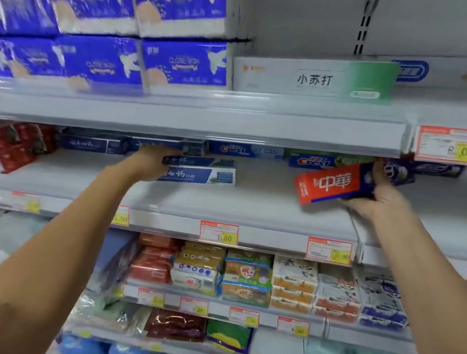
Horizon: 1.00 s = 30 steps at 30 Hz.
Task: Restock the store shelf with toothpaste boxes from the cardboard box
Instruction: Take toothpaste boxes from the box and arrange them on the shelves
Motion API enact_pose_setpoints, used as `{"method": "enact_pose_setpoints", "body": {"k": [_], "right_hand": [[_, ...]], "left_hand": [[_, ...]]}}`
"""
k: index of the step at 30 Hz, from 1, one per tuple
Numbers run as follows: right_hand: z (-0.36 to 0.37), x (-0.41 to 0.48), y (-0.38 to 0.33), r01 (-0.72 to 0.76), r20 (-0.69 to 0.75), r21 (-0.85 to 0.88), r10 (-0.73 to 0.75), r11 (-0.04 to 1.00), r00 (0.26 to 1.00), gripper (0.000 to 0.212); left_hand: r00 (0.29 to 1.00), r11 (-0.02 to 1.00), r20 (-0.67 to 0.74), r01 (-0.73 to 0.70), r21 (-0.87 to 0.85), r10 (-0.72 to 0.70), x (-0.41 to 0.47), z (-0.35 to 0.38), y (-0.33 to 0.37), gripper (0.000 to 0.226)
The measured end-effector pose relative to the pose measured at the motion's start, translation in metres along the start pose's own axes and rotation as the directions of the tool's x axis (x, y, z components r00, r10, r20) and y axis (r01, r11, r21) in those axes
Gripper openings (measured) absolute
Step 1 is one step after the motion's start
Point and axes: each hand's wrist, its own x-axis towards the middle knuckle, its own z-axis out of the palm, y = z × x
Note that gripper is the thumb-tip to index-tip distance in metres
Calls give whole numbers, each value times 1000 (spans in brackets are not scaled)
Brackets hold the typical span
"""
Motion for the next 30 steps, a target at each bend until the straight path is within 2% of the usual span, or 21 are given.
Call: {"method": "enact_pose_setpoints", "body": {"k": [2, 5, 9, 12, 14, 18, 21, 25, 27, 30], "right_hand": [[-1, 7, 11, 5, 24, 43, -6, 999, 1000, 40], [-2, 16, 23, 15, 59, 99, -21, 995, 998, 26], [-3, 23, 27, 19, 51, 114, -25, 993, 998, 23], [-3, 23, 27, 29, 42, 99, -33, 995, 999, 22], [-3, 23, 28, 27, 38, 86, -31, 996, 999, 22], [-3, 24, 29, 35, 38, 73, -38, 997, 999, 22], [-4, 26, 28, 42, 52, 77, -46, 996, 998, 27], [-8, 31, 30, 53, 75, 88, -59, 995, 995, 50], [-8, 33, 30, 60, 80, 79, -67, 995, 995, 48], [-9, 34, 30, 60, 68, 69, -64, 996, 996, 32]], "left_hand": [[999, 1000, -52, -11, 8, 11, -3, 9, 13, 60], [995, 997, -63, -70, 30, 72, -14, 34, 50, 66], [988, 989, -32, 148, -30, -149, -12, 55, 82, 72], [937, 935, -38, 343, -93, -347, -8, 52, 86, 76], [903, 891, -9, 423, -166, -430, -3, 54, 91, 86], [879, 856, -35, 453, -247, -476, 8, 63, 106, 100], [858, 829, -55, 474, -298, -510, 24, 62, 98, 93], [821, 760, -48, 503, -411, -569, 38, 60, 73, 85], [822, 759, -28, 512, -403, -569, 43, 59, 63, 85], [832, 774, -5, 515, -368, -555, 51, 57, 55, 84]]}}
